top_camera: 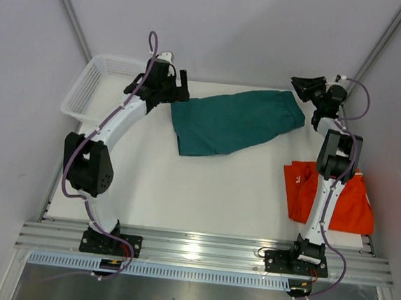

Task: Fold and stack the shorts
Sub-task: Fold the shorts

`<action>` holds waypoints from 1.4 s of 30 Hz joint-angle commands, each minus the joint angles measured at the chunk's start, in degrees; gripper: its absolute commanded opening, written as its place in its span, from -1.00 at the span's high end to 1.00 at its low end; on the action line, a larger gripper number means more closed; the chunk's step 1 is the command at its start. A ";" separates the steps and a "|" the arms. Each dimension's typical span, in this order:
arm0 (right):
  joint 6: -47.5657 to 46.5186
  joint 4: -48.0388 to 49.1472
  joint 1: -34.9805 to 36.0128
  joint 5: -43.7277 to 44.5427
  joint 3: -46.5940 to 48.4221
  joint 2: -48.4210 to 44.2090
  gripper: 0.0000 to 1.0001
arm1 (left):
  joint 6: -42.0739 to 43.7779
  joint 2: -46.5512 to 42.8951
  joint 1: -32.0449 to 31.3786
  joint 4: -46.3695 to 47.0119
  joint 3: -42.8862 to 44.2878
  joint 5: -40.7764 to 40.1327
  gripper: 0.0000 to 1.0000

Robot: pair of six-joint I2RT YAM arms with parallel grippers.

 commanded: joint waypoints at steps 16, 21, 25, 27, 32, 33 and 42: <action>7.10 8.44 4.15 4.96 -2.96 12.68 0.45 | -0.45 1.39 -3.09 3.95 -2.11 3.20 -0.94; 5.16 8.00 4.68 8.85 -7.12 8.28 0.42 | -0.19 -0.10 -4.14 3.77 -2.54 2.85 -0.94; 5.08 5.47 4.68 6.03 -4.04 5.91 0.36 | 0.08 -1.68 -4.85 2.98 -2.46 2.23 -0.94; 3.06 4.05 4.68 5.94 -4.29 2.24 0.27 | 0.17 -2.56 -5.20 2.54 -2.54 1.88 -0.94; 2.52 4.75 4.42 7.17 -5.71 -2.88 0.20 | 0.43 -5.20 -5.99 2.19 -3.68 1.44 -0.94; 2.52 4.48 4.42 7.52 -4.83 -2.63 0.20 | 0.61 -6.07 -6.08 2.19 -3.95 1.35 -0.94; 6.48 0.97 4.33 11.20 3.71 8.71 0.25 | 1.57 -8.63 -7.13 1.22 -6.50 0.48 -0.94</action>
